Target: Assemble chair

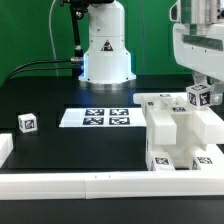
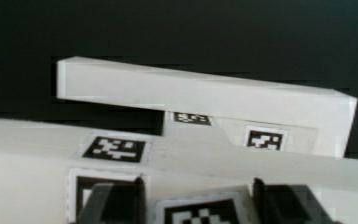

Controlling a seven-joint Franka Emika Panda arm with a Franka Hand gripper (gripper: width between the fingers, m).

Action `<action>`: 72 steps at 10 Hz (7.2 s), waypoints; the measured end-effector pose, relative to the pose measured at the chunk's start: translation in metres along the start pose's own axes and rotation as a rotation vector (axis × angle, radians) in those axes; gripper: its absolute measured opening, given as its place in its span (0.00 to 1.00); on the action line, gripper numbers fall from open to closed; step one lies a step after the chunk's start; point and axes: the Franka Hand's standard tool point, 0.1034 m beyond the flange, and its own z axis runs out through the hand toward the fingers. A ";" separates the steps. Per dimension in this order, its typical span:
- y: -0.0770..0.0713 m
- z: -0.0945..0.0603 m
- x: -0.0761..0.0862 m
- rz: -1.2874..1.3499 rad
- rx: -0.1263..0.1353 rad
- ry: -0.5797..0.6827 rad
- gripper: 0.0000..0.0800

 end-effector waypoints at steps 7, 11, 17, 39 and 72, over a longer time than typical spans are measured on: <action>-0.001 -0.007 0.002 -0.518 0.000 0.003 0.80; 0.001 -0.004 0.017 -0.889 -0.043 0.018 0.81; 0.002 -0.003 0.019 -0.848 -0.058 0.035 0.34; 0.000 -0.001 0.012 -1.206 -0.046 0.012 0.66; 0.000 0.004 0.009 -0.742 -0.068 0.038 0.33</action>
Offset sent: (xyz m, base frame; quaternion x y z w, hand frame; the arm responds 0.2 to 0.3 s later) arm -0.0017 0.0008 0.0015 -0.0047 0.0083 -0.0998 0.9950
